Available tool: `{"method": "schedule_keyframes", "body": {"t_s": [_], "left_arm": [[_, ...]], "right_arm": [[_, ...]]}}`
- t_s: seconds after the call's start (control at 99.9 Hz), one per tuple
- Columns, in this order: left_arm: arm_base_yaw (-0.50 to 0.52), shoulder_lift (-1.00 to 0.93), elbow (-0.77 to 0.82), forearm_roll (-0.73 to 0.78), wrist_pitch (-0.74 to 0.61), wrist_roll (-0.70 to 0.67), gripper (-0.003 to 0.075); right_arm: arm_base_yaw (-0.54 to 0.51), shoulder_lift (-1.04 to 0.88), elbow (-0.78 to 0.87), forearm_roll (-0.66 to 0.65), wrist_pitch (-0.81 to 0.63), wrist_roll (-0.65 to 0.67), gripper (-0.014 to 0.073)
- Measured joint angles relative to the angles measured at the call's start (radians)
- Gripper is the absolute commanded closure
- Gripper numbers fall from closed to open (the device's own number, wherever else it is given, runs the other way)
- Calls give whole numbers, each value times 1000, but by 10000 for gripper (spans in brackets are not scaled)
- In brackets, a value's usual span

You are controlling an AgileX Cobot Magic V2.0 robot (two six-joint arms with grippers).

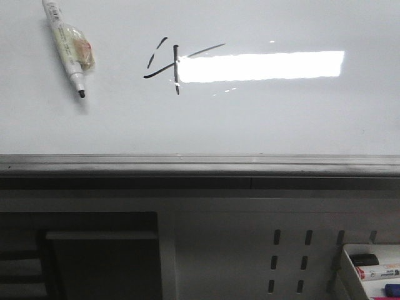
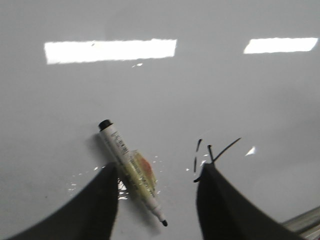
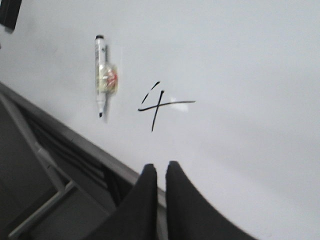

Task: Write number 4 on whiteboard

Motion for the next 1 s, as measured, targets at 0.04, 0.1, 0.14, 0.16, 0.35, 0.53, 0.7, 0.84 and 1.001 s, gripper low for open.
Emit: {"method": "schedule_keyframes", "body": {"t_s": [0.04, 0.1, 0.14, 0.16, 0.35, 0.53, 0.7, 0.84, 1.001], "left_arm": [[0, -40, 18, 22, 33, 1, 738], [0, -88, 43, 55, 77, 3, 741], [0, -122, 62, 67, 99, 5, 741], [0, -139, 72, 71, 109, 5, 741], [0, -303, 179, 87, 148, 5, 741], [0, -462, 275, 66, 146, 5, 741], [0, -536, 297, 38, 114, 7, 741], [0, -540, 297, 22, 92, 7, 741], [0, -540, 297, 4, 89, 7, 741]], "right_arm": [[0, -50, 32, 2, -31, 0, 659], [0, -127, 78, 4, -79, -7, 659], [0, -171, 114, 7, -102, -12, 659], [0, -198, 132, 8, -108, -13, 659], [0, -450, 297, 10, -138, -39, 659], [0, -616, 424, 13, -146, -41, 659], [0, -621, 460, 13, -146, -41, 659], [0, -623, 460, 15, -155, -41, 659], [0, -625, 460, 15, -160, -41, 659]]}}
